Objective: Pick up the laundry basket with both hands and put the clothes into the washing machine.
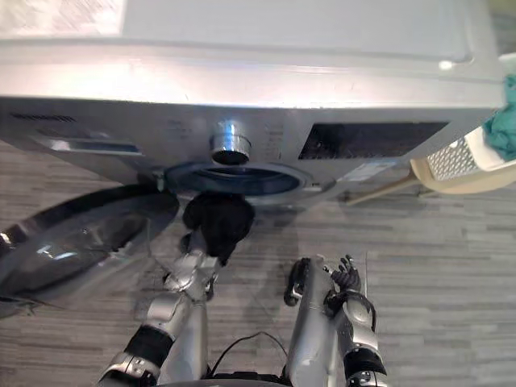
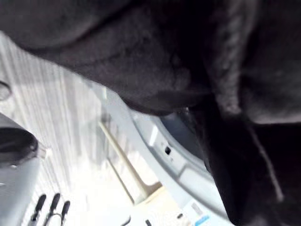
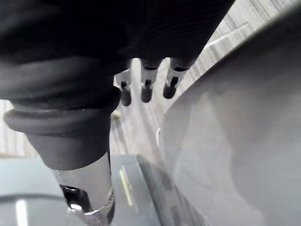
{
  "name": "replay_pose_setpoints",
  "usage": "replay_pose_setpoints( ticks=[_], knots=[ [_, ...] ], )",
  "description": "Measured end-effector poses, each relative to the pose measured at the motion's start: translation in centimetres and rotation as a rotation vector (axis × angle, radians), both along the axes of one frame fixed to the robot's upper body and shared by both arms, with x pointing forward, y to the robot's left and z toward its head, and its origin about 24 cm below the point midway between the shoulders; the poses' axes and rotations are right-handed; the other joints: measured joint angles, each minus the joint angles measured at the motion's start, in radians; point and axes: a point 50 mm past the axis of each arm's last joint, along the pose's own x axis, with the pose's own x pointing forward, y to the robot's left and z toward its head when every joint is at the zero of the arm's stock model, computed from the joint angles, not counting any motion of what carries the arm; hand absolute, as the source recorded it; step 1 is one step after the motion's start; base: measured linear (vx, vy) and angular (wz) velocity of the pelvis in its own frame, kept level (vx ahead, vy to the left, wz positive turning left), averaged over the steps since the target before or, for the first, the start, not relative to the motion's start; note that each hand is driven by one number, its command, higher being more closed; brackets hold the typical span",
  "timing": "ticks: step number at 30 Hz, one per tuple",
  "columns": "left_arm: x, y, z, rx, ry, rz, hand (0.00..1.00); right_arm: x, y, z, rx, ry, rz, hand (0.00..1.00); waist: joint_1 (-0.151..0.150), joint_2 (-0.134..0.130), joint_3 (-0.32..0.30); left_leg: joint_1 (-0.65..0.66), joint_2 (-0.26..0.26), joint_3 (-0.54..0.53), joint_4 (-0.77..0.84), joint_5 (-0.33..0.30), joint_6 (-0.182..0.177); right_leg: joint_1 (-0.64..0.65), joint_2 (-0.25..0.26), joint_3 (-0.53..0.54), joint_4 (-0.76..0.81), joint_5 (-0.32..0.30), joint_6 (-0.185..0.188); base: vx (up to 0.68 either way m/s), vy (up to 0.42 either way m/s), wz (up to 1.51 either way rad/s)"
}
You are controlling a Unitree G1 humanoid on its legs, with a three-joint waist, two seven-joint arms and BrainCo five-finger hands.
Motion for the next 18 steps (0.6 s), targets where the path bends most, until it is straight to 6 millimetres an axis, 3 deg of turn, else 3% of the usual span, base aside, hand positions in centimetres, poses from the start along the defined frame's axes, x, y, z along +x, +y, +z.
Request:
replay_pose_setpoints(
  ticks=[4,6,7,9,13,15,16,18],
  knots=[
    [3.0,0.4,4.7,-0.062,-0.128,0.042,1.00,1.0,0.5,1.7,-0.014,-0.086,0.025,0.00,-0.006,-0.011,0.008,-0.080,0.038,-0.002,0.062,-0.015,-0.015,-0.104,0.031,0.021,0.062,-0.004,-0.020,-0.03,-0.030,-0.37],
    [5.2,2.8,8.8,-0.107,-0.236,0.150,1.00,1.3,0.5,2.3,-0.019,-0.119,0.029,0.00,-0.009,-0.021,0.023,-0.098,0.058,0.002,0.084,-0.021,-0.024,-0.138,0.054,0.034,0.086,-0.005,-0.026,-0.01,-0.049,-0.33],
    [5.6,3.7,9.8,-0.126,-0.259,0.188,1.00,1.3,0.5,2.4,-0.019,-0.123,0.029,0.00,-0.010,-0.023,0.024,-0.102,0.064,0.001,0.087,-0.022,-0.027,-0.146,0.057,0.036,0.089,-0.005,-0.029,-0.02,-0.040,-0.31],
    [7.0,8.5,14.6,-0.153,-0.381,0.354,1.00,1.1,0.4,2.3,-0.021,-0.125,0.026,0.00,-0.021,-0.030,0.028,-0.122,0.078,0.003,0.089,-0.022,-0.029,-0.176,0.076,0.041,0.097,-0.002,-0.036,-0.04,-0.061,-0.24],
    [8.2,11.9,17.3,-0.157,-0.395,0.489,1.00,0.2,0.4,1.7,0.004,-0.115,0.003,0.00,-0.035,-0.038,0.030,-0.159,0.110,-0.003,0.095,-0.018,-0.038,-0.217,0.104,0.036,0.094,0.011,-0.058,-0.03,-0.071,-0.21],
    [8.9,13.7,20.4,-0.175,-0.427,0.566,1.00,0.3,0.5,1.7,0.033,-0.130,0.003,0.00,-0.041,-0.040,0.030,-0.186,0.124,-0.020,0.102,-0.014,-0.045,-0.233,0.118,0.020,0.094,0.016,-0.067,-0.04,-0.098,-0.17],
    [8.9,13.6,20.4,-0.171,-0.423,0.569,1.00,0.2,0.4,1.7,0.046,-0.138,-0.008,0.00,-0.043,-0.042,0.029,-0.196,0.124,-0.028,0.102,-0.011,-0.051,-0.241,0.122,0.016,0.093,0.019,-0.072,-0.04,-0.115,-0.09],
    [8.9,13.6,22.5,-0.196,-0.455,0.589,1.00,-0.1,-0.1,1.6,0.073,-0.147,-0.038,0.00,-0.036,-0.044,0.028,-0.222,0.125,-0.042,0.102,-0.001,-0.066,-0.267,0.130,0.009,0.095,0.028,-0.086,-0.03,-0.112,-0.08]
  ],
)
